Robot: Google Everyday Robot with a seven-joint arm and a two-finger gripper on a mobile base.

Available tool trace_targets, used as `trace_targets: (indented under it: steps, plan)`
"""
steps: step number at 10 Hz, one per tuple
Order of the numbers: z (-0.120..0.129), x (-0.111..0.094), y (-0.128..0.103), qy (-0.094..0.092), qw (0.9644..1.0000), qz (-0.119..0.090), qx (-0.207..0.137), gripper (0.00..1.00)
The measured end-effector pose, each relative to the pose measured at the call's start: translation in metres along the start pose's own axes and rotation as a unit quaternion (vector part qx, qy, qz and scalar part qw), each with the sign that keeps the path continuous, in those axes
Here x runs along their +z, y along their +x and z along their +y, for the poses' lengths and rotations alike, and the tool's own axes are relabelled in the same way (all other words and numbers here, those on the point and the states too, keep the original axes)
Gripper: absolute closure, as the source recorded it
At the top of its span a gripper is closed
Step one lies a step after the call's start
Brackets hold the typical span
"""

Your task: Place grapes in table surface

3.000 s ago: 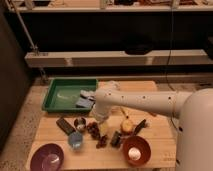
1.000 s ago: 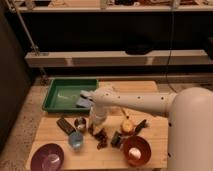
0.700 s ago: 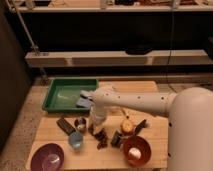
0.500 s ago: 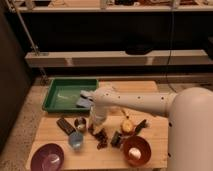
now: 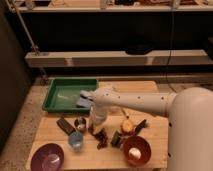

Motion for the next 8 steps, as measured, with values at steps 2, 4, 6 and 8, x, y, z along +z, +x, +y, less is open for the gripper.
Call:
trace_targets:
  steps: [2,4,6,8]
  plan:
    - [0.002,-0.01,0.002,-0.002,1.0,0.006,0.001,1.0]
    - [0.003,-0.047,-0.01,-0.002,1.0,0.002,0.004,1.0]
    - [0.0,-0.085,-0.026,-0.001,1.0,0.001,0.002,1.0]
    - [0.0,-0.123,-0.039,-0.001,1.0,0.0,0.001,1.0]
